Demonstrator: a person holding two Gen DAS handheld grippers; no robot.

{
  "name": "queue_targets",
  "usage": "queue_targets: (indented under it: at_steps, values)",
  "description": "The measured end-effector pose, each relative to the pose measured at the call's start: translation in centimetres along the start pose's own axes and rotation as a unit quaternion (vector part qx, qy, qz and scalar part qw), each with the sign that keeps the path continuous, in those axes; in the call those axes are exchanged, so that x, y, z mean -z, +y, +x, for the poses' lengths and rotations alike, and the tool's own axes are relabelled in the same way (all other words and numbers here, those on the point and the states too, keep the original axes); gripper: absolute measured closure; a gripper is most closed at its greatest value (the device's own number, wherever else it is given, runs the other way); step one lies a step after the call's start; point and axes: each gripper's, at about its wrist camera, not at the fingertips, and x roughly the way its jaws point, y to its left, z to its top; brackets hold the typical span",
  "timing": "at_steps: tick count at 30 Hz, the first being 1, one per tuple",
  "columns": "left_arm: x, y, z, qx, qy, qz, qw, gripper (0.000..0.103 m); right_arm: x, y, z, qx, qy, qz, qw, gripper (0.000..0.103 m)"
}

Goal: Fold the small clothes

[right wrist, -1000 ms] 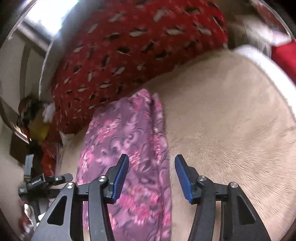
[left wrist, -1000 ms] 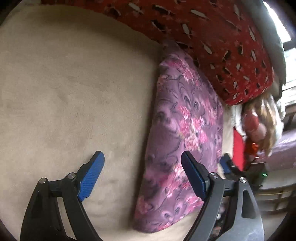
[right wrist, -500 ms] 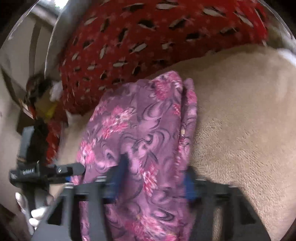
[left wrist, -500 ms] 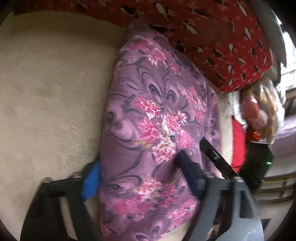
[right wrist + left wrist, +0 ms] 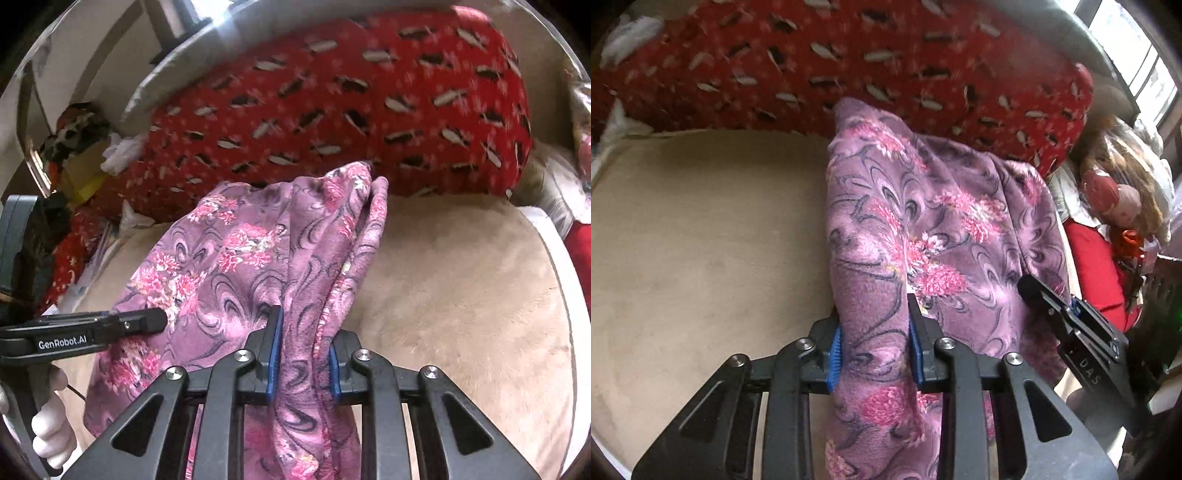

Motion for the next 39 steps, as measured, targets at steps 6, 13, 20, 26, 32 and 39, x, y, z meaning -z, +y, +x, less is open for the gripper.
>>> queue_targets:
  at_steps: [6,13,20,26,32,39]
  values:
    - [2.0,2.1,-4.2,-0.019,-0.021,-0.002,0.9996,0.077,0.8,4.2,-3.1,-0.016,-0.011,0.002,1.0,0.082]
    - [5.4,5.9,-7.2,-0.045,-0.022,-0.019,0.9986,0.077,3.5,9.1,-3.6,-0.042,0.001,0.003,0.999,0.082]
    - [9.1,9.9,-6.6,-0.05,0.004,-0.05,0.9975,0.075,6.6,11.9,-2.3,-0.059,0.028,0.012,0.998,0.082]
    - [13.0,13.3,-2.0,-0.056,0.071,-0.071,0.9933,0.06,12.6,10.5,2.1,-0.04,0.12,0.05,0.991,0.071]
    - [10.4,14.0,-5.7,-0.018,0.016,-0.064,0.9977,0.061,10.0,7.0,-1.5,-0.046,0.035,0.145,0.988,0.064]
    - [4.2,11.8,-2.6,-0.037,0.009,-0.039,0.9985,0.061,5.7,11.0,1.1,-0.064,0.024,0.05,0.996,0.066]
